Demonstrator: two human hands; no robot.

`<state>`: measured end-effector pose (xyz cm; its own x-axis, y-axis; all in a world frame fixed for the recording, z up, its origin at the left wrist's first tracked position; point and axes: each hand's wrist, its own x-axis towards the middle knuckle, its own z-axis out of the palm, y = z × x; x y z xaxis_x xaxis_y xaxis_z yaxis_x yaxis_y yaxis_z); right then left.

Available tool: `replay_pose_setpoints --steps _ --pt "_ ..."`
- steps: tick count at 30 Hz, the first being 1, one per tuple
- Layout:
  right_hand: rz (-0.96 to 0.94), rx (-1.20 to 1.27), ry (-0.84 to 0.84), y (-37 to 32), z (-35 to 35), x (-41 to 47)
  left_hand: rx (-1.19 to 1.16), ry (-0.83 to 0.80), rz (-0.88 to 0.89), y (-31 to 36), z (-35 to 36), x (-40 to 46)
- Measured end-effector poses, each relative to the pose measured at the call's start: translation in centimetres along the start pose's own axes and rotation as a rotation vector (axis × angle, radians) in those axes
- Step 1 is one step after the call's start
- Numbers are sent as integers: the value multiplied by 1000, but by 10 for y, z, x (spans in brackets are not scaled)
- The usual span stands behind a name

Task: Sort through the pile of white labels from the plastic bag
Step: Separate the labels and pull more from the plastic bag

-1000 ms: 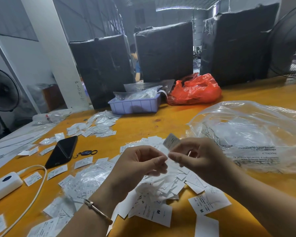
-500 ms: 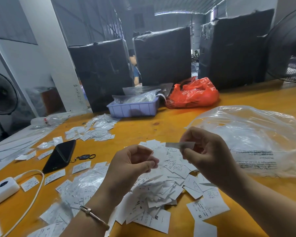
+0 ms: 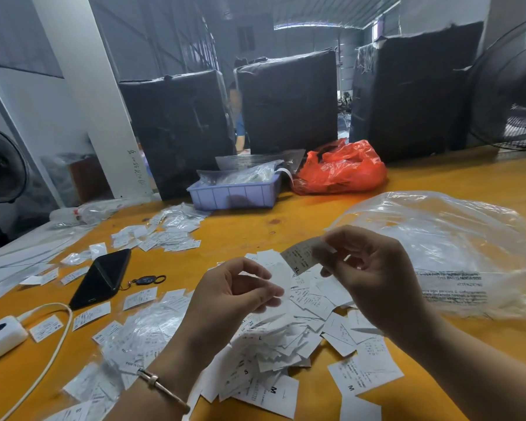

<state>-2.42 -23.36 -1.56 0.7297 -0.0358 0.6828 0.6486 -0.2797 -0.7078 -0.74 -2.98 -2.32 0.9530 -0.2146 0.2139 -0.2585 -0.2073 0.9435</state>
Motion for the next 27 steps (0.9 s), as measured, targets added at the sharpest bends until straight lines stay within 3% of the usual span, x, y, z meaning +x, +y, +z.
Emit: replay_pose_setpoints --steps 6,27 --pt "16 104 35 -6 1 0 -2 6 15 1 1 0" --pt "-62 -72 -87 -5 3 -2 -5 -68 47 3 4 -3"
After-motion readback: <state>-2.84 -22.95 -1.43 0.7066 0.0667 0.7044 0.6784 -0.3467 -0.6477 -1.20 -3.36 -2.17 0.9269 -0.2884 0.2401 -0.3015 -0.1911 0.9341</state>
